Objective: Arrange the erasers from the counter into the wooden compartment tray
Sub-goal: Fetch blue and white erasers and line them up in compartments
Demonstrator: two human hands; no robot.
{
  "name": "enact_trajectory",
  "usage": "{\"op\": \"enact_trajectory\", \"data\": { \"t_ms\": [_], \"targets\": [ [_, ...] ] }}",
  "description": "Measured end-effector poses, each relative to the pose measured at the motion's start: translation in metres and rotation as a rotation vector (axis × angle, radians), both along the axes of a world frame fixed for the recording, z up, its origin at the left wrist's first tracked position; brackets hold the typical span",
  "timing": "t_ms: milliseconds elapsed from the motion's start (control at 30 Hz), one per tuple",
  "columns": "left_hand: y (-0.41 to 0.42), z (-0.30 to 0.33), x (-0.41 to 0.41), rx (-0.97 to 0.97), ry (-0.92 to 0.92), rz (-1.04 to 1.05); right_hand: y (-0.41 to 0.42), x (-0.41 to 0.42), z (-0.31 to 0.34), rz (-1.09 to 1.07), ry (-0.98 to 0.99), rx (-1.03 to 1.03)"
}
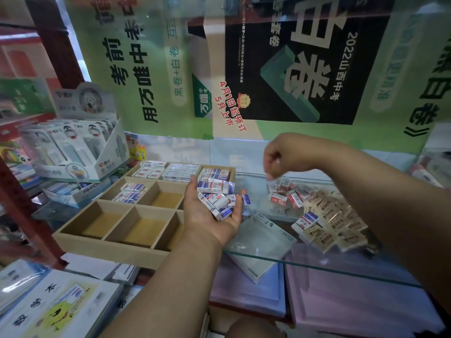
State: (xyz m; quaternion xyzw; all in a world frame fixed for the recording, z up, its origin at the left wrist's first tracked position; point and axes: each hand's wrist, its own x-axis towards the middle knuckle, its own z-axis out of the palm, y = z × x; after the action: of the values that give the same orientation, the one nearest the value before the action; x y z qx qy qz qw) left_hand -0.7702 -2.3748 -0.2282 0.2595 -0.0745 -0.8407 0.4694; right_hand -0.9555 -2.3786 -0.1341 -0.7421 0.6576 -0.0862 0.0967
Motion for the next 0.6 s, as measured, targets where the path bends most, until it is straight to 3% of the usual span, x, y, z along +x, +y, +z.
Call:
{"op": "enact_trajectory", "data": {
  "t_ms": [133, 300, 467, 600],
  "targets": [
    [0.002, 0.0, -0.002, 0.002, 0.034, -0.02, 0.011, -0.029, -0.038, -0.066, 0.373, 0.299],
    [0.005, -0.003, -0.008, -0.001, 0.093, -0.066, 0.02, -0.039, -0.07, 0.0, 0.49, 0.415],
    [0.007, -0.003, -0.008, -0.018, 0.136, -0.075, 0.015, -0.045, -0.078, 0.028, 0.455, 0.323],
    [0.009, -0.001, -0.001, -0.027, 0.147, -0.077, 0.01, -0.038, -0.064, 0.006, 0.194, 0.162]
  ]
}}
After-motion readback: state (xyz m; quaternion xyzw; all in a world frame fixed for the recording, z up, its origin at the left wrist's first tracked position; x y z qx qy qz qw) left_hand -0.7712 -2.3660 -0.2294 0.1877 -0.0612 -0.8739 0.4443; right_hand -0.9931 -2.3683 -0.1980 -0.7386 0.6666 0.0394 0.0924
